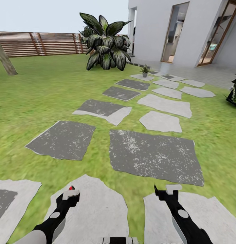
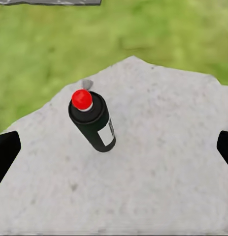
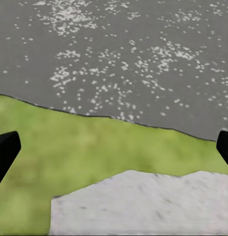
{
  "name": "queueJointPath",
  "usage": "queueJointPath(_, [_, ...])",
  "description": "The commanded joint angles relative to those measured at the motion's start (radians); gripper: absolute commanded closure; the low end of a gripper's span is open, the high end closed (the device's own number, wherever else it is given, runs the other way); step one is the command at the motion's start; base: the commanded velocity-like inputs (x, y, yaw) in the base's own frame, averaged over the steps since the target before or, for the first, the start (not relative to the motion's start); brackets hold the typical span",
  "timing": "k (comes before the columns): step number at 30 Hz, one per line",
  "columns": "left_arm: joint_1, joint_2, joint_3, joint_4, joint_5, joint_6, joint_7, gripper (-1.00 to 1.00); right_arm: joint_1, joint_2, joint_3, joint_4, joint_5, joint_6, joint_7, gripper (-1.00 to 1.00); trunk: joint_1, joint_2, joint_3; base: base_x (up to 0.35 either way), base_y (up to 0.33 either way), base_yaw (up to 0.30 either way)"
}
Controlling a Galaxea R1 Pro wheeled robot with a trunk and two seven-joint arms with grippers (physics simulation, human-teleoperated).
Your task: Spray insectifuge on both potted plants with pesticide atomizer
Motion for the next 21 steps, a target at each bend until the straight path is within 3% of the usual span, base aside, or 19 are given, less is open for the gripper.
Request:
queueJointPath(1, [0.0, 0.0, 0.001, 0.001, 0.0, -0.003, 0.001, -1.0, 0.0, 0.0, 0.0, 0.001, 0.001, -0.003, 0.0, -1.0, 0.0, -0.001, -0.006, 0.0, 0.0, 0.0])
queueJointPath(18, [0.0, 0.0, 0.001, 0.0, 0.0, -0.003, 0.001, -1.0, 0.0, 0.0, 0.0, 0.001, 0.001, -0.003, 0.0, -1.0, 0.008, -0.005, -0.099, 0.0, 0.0, 0.0])
queueJointPath(21, [0.001, 0.0, 0.001, -0.001, 0.0, -0.004, 0.001, -1.0, 0.0, 0.0, 0.0, 0.001, 0.001, -0.003, 0.0, -1.0, 0.008, -0.005, -0.103, 0.0, 0.0, 0.0])
